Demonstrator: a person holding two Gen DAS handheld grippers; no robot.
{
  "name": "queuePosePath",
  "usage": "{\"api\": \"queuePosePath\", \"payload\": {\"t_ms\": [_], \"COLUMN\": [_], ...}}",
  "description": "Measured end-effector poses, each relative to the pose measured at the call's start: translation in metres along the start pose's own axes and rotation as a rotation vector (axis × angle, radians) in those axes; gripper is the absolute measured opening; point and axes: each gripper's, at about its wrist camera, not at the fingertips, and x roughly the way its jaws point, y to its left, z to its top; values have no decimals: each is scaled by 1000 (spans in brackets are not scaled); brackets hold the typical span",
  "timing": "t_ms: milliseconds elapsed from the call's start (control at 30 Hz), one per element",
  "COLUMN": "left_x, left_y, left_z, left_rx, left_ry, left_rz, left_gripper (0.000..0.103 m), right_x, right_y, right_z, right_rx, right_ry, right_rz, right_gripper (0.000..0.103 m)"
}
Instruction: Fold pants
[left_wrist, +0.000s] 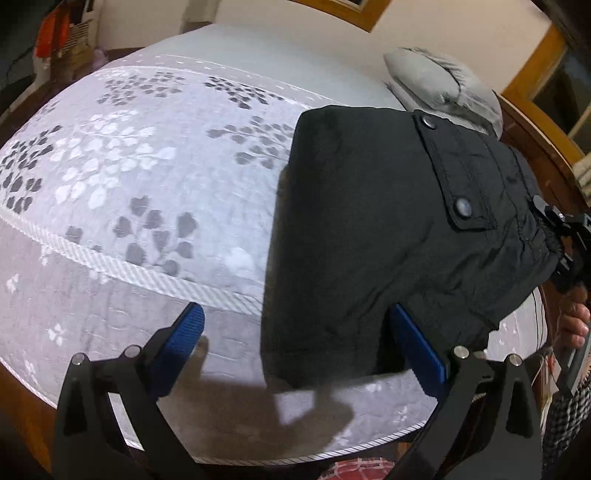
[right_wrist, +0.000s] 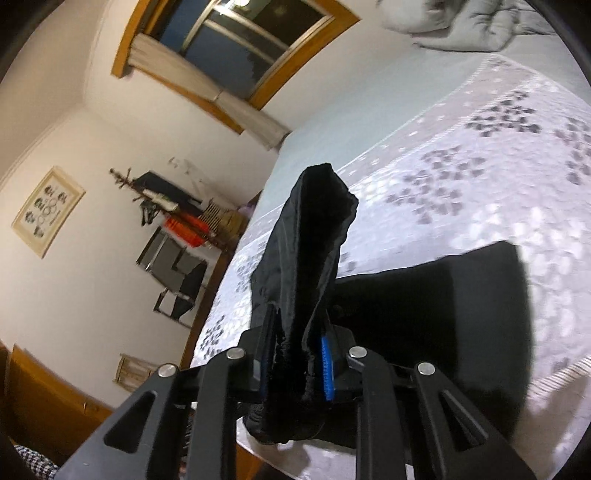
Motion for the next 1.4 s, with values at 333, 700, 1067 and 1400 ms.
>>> {"api": "queuePosePath", "payload": {"t_ms": [333, 700, 1067, 1400], "left_x": [10, 11, 9, 6], "left_y": [-26, -32, -32, -29], "left_z": [-1, 1, 0, -4], "left_rx": [60, 81, 68, 48], "left_ry": [43, 55, 56, 48], "left_rz": [18, 58, 63, 72], "left_gripper": [100, 100, 100, 100], "right_x": [-10, -2, -15, -18], "right_y": [-68, -115, -128, -126], "right_z": [-13, -36, -43, -71], "right_rx": [131, 222, 246, 256], "right_ry": [-25, -33, -48, 10], "right_rz": [-42, -63, -101, -100], "right_gripper": [21, 21, 62, 64]}}
